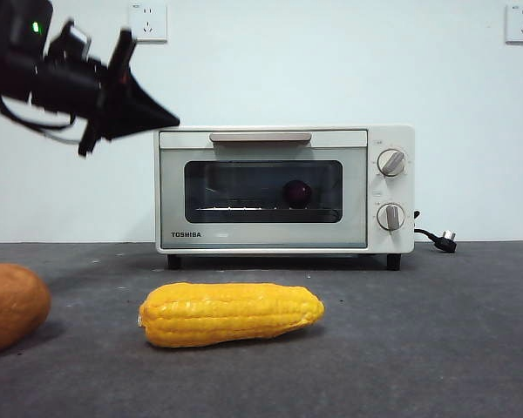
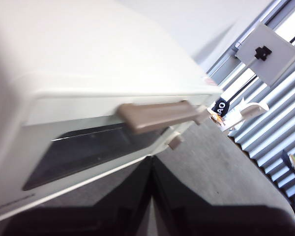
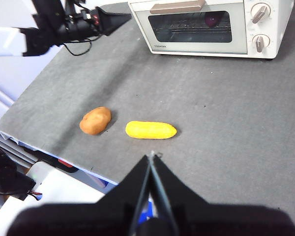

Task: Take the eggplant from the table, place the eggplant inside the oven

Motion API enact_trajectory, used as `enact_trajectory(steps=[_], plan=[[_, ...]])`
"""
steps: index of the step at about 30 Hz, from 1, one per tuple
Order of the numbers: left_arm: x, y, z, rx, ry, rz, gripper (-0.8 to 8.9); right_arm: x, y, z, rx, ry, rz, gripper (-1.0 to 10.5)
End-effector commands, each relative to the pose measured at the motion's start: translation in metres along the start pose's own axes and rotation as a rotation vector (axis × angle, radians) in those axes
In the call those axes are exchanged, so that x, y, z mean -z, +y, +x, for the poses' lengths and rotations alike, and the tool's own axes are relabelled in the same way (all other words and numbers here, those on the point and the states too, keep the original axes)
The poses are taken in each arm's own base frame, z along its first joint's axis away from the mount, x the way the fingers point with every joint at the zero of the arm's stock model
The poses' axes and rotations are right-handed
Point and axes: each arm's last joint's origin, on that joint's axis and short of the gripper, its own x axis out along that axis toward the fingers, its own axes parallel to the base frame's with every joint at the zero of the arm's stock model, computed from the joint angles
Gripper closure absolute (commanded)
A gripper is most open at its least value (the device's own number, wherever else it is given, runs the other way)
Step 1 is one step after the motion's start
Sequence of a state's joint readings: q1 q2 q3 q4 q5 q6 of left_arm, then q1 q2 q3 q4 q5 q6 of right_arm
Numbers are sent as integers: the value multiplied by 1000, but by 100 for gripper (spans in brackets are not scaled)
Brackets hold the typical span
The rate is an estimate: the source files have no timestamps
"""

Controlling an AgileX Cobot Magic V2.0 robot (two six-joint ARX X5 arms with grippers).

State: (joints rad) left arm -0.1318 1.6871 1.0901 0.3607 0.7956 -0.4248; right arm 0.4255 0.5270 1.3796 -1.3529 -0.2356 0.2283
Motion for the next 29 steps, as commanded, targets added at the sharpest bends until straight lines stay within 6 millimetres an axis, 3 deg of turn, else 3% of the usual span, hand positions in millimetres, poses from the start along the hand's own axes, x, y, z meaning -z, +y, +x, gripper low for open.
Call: enact_trajectory(steps=[1, 11, 20, 29], plan=[[-5, -19, -7, -26, 15, 81, 820, 3, -1, 1, 6, 25, 8, 958], [-3, -108, -50, -173, 128, 201, 820, 3, -1, 1, 6, 25, -18, 958], [10, -195, -99, -309, 71, 305, 820, 3, -1, 1, 19, 22, -18, 958], [27, -230, -140, -396, 43, 362, 820, 3, -2, 1, 32, 19, -18, 958]])
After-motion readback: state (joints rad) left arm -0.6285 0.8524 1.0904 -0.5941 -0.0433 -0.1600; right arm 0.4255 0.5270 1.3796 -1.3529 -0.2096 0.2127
